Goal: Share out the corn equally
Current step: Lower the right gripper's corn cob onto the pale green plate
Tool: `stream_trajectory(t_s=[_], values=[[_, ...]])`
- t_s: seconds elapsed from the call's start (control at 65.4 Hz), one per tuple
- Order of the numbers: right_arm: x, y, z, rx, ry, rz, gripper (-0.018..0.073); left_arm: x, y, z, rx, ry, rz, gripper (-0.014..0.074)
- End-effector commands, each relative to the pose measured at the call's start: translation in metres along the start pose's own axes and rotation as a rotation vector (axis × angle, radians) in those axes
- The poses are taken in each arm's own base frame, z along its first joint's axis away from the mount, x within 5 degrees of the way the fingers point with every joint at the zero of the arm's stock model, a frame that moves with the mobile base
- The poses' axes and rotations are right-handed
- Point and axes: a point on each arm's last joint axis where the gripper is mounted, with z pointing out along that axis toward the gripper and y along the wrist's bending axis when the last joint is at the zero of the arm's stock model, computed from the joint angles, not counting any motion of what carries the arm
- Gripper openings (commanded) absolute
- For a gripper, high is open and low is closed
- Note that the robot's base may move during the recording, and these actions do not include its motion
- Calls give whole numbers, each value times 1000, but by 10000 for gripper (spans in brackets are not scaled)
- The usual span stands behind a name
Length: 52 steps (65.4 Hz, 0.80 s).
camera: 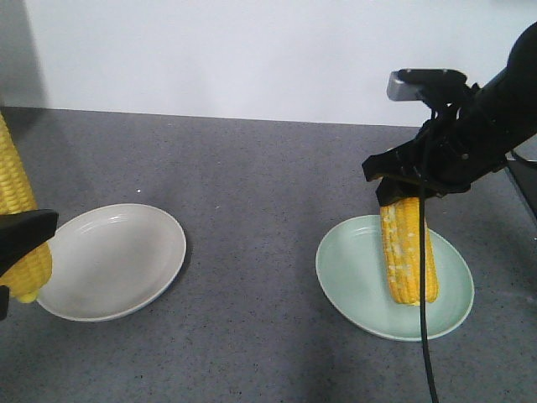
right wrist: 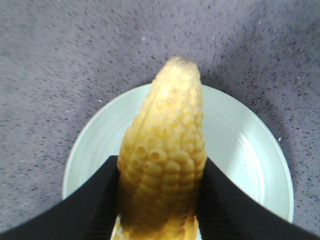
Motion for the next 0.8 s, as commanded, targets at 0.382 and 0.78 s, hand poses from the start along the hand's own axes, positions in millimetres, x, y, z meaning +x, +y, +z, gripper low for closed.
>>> stream_trajectory(t_s=[0.382,0.78], values=[[-14,-12,38,40,38,5,237,-14,0,-7,2,-110,5,304],[-14,-14,47,51,53,11,414,-14,0,-7,2,-113,5,304]])
